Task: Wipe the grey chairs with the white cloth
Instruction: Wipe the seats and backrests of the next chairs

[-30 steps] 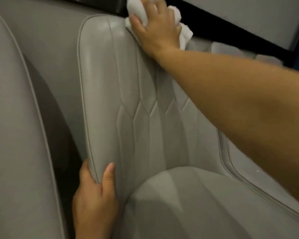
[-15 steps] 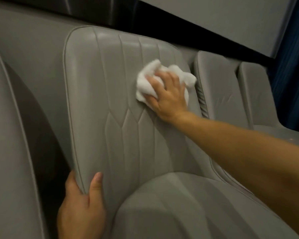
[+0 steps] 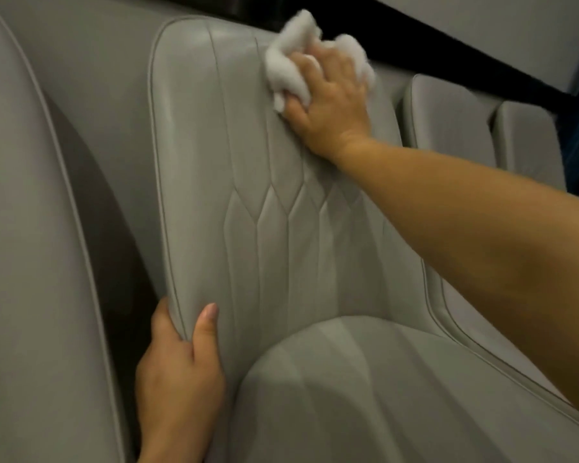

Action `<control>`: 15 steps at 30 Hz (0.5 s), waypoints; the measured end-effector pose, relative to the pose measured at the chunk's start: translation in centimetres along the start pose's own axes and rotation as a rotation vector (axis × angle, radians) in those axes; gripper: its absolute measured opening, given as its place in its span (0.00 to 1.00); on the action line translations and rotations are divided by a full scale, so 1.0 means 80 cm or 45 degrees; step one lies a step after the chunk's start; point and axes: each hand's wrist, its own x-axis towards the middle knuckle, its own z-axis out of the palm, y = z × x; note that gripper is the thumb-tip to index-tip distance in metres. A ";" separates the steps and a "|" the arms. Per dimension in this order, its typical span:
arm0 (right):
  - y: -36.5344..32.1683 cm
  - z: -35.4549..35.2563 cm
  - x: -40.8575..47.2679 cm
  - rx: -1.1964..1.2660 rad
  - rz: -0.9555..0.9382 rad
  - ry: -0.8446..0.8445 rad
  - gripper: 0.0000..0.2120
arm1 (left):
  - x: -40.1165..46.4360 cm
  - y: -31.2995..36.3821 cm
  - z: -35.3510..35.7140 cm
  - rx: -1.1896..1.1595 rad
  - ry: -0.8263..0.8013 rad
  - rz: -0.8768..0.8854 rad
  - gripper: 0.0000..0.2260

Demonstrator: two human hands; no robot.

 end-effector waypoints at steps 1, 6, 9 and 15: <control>0.015 -0.002 -0.006 0.029 0.062 -0.036 0.30 | 0.000 0.000 0.000 -0.005 0.002 0.006 0.23; 0.019 -0.002 -0.029 0.047 0.203 -0.034 0.27 | 0.001 0.001 0.000 0.011 0.005 0.025 0.23; 0.022 0.002 -0.074 0.013 0.359 -0.083 0.27 | -0.001 0.003 -0.004 -0.005 -0.010 0.048 0.23; 0.054 0.005 -0.228 -0.156 0.307 -0.235 0.25 | -0.002 -0.002 -0.003 0.021 0.016 0.125 0.22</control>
